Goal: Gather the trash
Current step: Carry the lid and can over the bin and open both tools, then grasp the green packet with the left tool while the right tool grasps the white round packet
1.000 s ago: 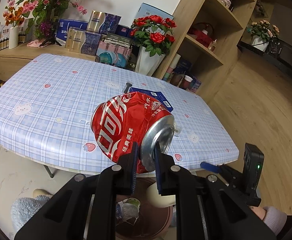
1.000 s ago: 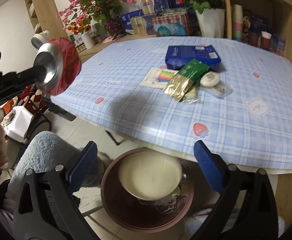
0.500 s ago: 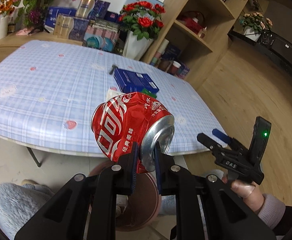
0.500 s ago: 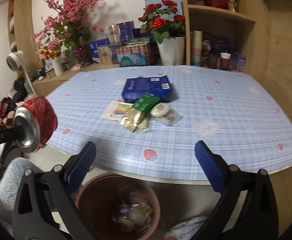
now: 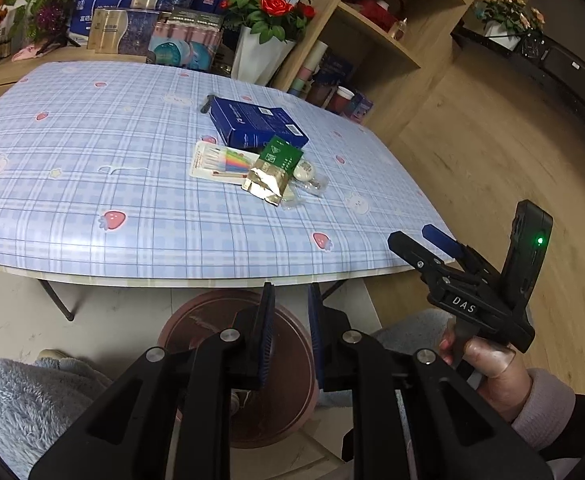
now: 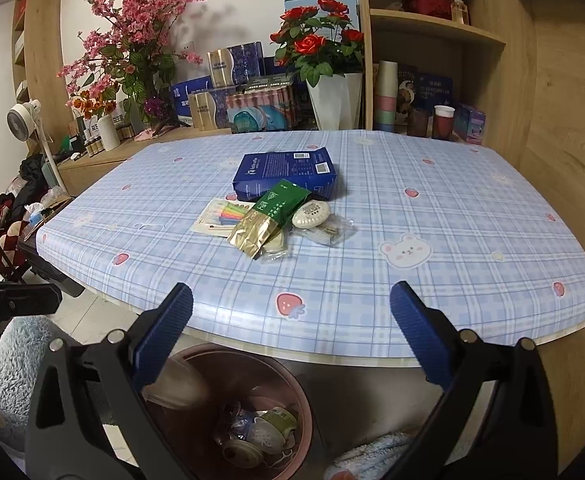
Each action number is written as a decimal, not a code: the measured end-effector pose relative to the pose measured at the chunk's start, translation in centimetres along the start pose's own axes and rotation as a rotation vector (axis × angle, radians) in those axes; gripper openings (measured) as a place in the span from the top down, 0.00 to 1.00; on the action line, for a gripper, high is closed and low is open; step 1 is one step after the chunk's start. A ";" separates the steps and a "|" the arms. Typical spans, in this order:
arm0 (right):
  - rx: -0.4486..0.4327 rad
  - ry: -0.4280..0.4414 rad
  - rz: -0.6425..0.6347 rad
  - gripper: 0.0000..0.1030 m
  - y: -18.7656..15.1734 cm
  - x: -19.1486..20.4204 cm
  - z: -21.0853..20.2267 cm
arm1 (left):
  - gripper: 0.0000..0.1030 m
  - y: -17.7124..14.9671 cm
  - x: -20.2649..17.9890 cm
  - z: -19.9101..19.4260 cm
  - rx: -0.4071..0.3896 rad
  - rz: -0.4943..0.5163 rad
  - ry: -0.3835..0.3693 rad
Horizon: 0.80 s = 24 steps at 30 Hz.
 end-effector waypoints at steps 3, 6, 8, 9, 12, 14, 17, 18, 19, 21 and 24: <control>0.010 -0.001 0.004 0.05 -0.3 0.0 0.1 | 0.68 0.1 0.4 0.1 -0.013 -0.003 0.023; 0.014 -0.006 0.011 0.05 -0.5 -0.2 0.2 | 0.47 0.5 0.9 -0.2 -0.045 -0.006 0.051; 0.017 -0.007 0.014 0.05 -0.6 -0.3 0.3 | 0.31 1.0 1.4 -0.6 -0.088 -0.007 0.090; 0.018 -0.007 0.015 0.05 -0.6 -0.3 0.4 | 0.23 1.2 1.6 -0.8 -0.103 -0.008 0.103; 0.022 -0.007 0.017 0.05 -0.7 -0.5 0.5 | 0.12 2.3 2.6 -1.6 -0.187 -0.028 0.157; 0.022 -0.006 0.016 0.05 -0.7 -0.5 0.5 | 0.10 3.0 3.2 -2.0 -0.212 -0.041 0.172; 0.022 0.007 0.013 0.05 -0.7 -0.6 0.8 | 0.10 4.0 3.8 -2.3 -0.236 -0.053 0.188; 0.020 0.014 0.013 0.05 -0.6 -0.7 0.9 | 0.10 4.4 4.0 -2.4 -0.246 -0.055 0.195; 0.020 0.021 0.013 0.05 -0.6 -0.7 1.1 | 0.10 4.6 4.2 -2.4 -0.254 -0.052 0.204; 0.029 0.033 0.006 0.05 -0.4 -0.8 1.5 | 0.10 5.1 4.3 -2.2 -0.249 -0.039 0.214; 0.043 0.025 -0.010 0.05 -0.1 -1.1 2.0 | 0.10 5.5 4.2 -1.4 -0.221 -0.021 0.210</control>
Point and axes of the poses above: each gripper's, at about its wrist camera, not at the fingertips, and z roughly the way its jaws point, x to its left, y to its top, the point moved 5 cm from there along z, roughly the way its jaws point, and after that the axes turned 15 degrees about -z, right-handed, at the moved point
